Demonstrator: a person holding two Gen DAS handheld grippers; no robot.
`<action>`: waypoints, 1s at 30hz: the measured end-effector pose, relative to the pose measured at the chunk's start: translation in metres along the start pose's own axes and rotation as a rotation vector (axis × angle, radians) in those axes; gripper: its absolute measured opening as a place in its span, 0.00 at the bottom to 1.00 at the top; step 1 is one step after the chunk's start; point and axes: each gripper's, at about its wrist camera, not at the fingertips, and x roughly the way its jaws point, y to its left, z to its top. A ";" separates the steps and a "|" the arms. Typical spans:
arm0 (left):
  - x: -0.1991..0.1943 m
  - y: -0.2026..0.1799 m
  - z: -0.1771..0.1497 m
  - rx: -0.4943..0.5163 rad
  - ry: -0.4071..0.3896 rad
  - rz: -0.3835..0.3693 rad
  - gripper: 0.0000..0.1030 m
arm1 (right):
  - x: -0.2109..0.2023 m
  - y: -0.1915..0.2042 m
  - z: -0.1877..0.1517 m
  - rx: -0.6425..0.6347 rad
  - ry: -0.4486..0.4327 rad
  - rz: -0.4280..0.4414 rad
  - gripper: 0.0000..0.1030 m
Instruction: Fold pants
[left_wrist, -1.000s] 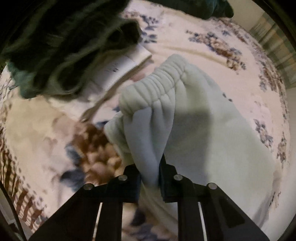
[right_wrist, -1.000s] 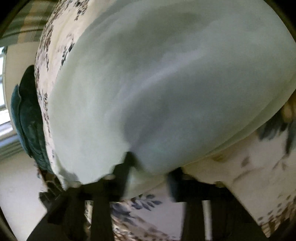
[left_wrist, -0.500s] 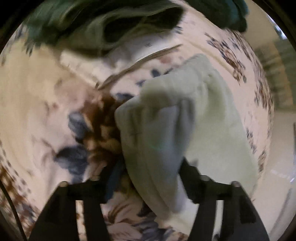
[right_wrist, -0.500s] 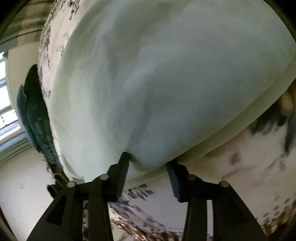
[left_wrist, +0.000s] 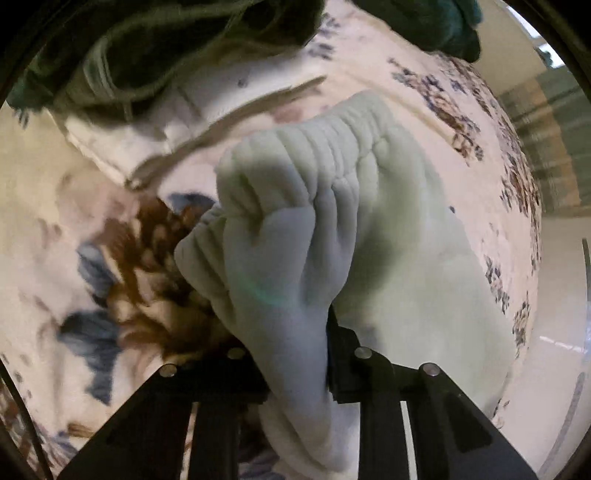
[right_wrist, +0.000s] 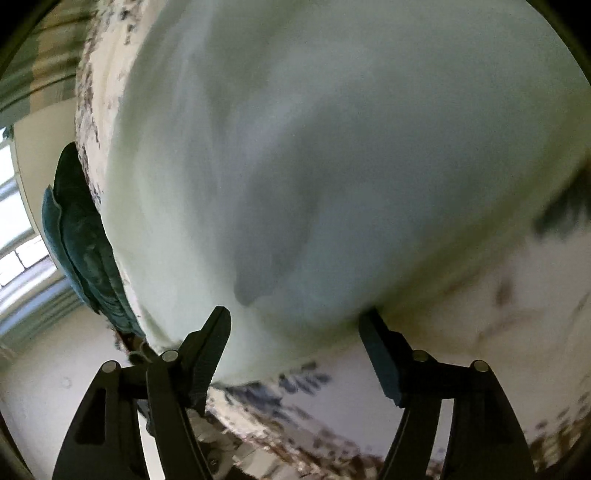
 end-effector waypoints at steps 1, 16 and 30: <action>-0.002 0.002 0.000 -0.001 -0.005 -0.001 0.18 | 0.003 -0.006 -0.001 0.026 0.007 0.022 0.72; -0.039 0.041 -0.029 -0.047 0.047 0.011 0.18 | -0.038 0.003 -0.029 -0.127 -0.049 0.028 0.22; -0.059 0.042 -0.043 -0.118 0.056 -0.020 0.40 | -0.090 0.004 -0.019 -0.255 -0.088 -0.155 0.55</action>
